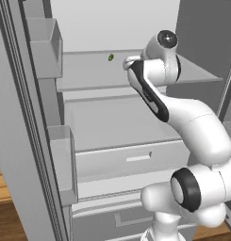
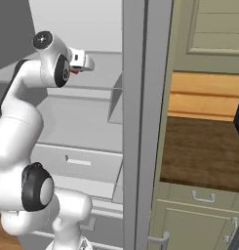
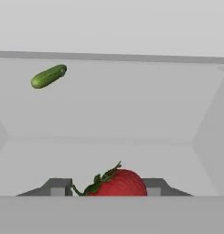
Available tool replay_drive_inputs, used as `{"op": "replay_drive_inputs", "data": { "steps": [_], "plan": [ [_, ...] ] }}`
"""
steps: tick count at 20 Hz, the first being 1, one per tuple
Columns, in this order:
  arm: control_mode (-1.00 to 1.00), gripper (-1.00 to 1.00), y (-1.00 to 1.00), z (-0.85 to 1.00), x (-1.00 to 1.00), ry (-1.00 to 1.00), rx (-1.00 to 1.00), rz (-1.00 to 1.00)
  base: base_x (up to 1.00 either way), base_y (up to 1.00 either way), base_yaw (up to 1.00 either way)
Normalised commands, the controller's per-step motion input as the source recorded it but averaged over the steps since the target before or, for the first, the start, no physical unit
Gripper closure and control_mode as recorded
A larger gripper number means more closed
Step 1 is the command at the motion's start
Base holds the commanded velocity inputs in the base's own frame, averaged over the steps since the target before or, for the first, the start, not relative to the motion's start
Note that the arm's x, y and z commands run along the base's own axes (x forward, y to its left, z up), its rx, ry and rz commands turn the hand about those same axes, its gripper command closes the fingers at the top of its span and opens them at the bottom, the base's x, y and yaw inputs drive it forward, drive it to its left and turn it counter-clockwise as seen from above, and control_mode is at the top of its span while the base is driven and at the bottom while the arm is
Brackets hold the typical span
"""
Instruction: Take the strawberry from the fridge and place it on top of the pancake, located on the dining counter.
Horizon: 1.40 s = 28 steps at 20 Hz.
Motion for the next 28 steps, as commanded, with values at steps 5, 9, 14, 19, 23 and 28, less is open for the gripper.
{"op": "replay_drive_inputs", "data": {
  "steps": [5, 9, 14, 19, 23, 28],
  "plan": [
    [-1.0, 1.0, 0.0, 0.05, -1.0, 0.01, 0.0, -0.04, 0.0, 0.0, 0.0],
    [-1.0, 1.0, 0.01, 0.03, -1.0, 0.11, 0.0, -0.08, 0.0, 0.0, 0.0],
    [-1.0, 1.0, 0.06, -0.2, -1.0, 0.18, 0.19, -0.05, 0.0, 0.0, 0.0],
    [-1.0, 1.0, 0.21, -0.33, -1.0, 0.16, 0.08, 0.0, 0.0, 0.0, 0.0],
    [-1.0, 1.0, 0.03, -0.79, -1.0, 0.01, 0.0, 0.0, 0.0, 0.0, 0.0],
    [-1.0, 1.0, 0.0, -0.37, -0.52, 0.01, 0.0, 0.0, 0.0, 0.0, 0.0]
  ]
}}
